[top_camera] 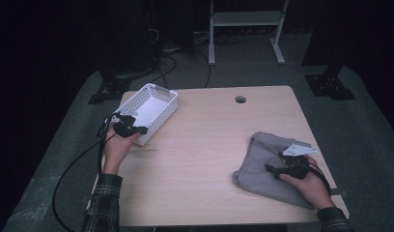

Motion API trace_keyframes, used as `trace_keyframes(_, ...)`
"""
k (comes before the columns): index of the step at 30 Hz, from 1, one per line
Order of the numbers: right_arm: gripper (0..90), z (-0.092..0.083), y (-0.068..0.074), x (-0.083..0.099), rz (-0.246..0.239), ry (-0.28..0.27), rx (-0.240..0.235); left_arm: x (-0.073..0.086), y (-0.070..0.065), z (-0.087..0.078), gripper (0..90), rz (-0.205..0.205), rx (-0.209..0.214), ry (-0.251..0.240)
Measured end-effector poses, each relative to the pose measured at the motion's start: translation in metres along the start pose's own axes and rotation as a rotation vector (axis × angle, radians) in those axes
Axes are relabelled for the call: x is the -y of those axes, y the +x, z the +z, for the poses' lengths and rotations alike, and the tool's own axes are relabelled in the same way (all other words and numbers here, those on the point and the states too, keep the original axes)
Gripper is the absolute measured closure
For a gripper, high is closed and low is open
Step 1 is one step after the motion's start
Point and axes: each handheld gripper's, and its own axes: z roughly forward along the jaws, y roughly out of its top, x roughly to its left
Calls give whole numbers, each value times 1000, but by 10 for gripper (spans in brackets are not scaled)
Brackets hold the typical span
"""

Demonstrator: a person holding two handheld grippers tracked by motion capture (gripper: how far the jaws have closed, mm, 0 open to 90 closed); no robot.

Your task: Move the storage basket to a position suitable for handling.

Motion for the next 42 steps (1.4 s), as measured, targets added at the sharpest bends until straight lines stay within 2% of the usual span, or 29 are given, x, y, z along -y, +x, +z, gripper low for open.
trace_keyframes(8, 223, 0, 0, 0, 1, 0, -3, 10, -17, -13, 845, 1, 37, -3)
trace_keyframes(11, 223, 0, 0, 0, 1, 1, -4, 12, -24, -18, 845, -11, 56, -14)
trace_keyframes(22, 224, 0, -1, 0, -1, 1, -10, 27, -55, -34, 845, 3, 99, -15)
trace_keyframes(36, 224, 0, -1, 0, -2, 1, -9, 49, -93, -43, 836, 17, 131, -6)
trace_keyframes(42, 224, 0, -1, 0, -2, 1, -9, 53, -102, -43, 830, 31, 142, 10)
